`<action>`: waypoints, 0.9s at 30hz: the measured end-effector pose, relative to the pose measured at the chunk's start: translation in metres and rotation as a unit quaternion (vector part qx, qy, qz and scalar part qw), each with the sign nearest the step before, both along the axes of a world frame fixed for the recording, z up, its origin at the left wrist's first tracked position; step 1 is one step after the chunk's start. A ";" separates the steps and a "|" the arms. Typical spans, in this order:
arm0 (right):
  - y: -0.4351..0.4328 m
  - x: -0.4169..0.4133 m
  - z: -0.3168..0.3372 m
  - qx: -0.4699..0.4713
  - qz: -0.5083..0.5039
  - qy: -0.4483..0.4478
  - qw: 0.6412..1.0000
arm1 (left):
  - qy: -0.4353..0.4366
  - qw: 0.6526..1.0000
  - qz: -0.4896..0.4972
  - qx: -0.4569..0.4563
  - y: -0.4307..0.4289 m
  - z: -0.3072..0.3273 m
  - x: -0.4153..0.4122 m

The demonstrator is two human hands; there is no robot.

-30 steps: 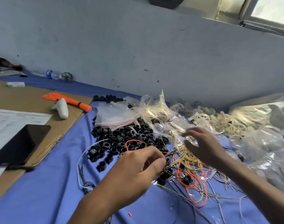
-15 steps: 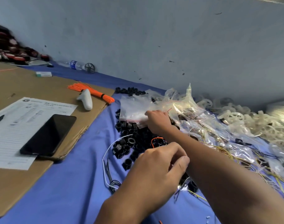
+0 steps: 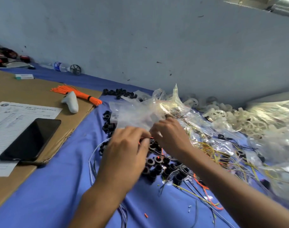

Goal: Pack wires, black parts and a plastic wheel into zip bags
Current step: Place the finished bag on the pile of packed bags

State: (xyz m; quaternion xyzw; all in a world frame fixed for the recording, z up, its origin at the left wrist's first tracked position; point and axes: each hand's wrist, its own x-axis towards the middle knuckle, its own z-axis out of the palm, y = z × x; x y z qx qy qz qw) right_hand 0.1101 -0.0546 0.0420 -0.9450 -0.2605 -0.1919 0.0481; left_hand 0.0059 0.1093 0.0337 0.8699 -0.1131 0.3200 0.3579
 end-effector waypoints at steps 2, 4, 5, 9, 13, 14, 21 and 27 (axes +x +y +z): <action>-0.018 -0.036 -0.004 0.030 0.008 0.020 0.999 | 0.001 0.995 0.053 0.078 0.001 -0.005 0.003; -0.032 -0.067 -0.010 0.050 0.009 0.031 0.998 | 0.074 0.984 0.044 0.154 -0.003 -0.010 0.001; -0.038 -0.081 -0.015 0.061 0.002 0.025 0.998 | 0.126 0.980 0.013 0.154 -0.006 -0.012 0.000; -0.055 -0.127 -0.037 0.116 -0.071 -0.042 0.990 | 0.207 0.959 -0.098 0.166 -0.026 -0.027 -0.007; -0.051 -0.149 -0.061 0.218 -0.143 -0.069 0.963 | 0.222 0.939 -0.156 0.209 -0.046 -0.042 -0.020; -0.047 -0.152 -0.065 0.261 -0.162 -0.052 0.950 | 0.215 0.942 -0.156 0.203 -0.050 -0.045 -0.021; -0.048 -0.159 -0.062 0.459 -0.221 -0.010 0.861 | 0.100 0.989 -0.081 0.076 -0.053 -0.047 -0.019; -0.036 -0.191 -0.055 0.497 -0.139 -0.039 0.856 | 0.026 0.981 -0.028 0.190 -0.059 -0.036 -0.034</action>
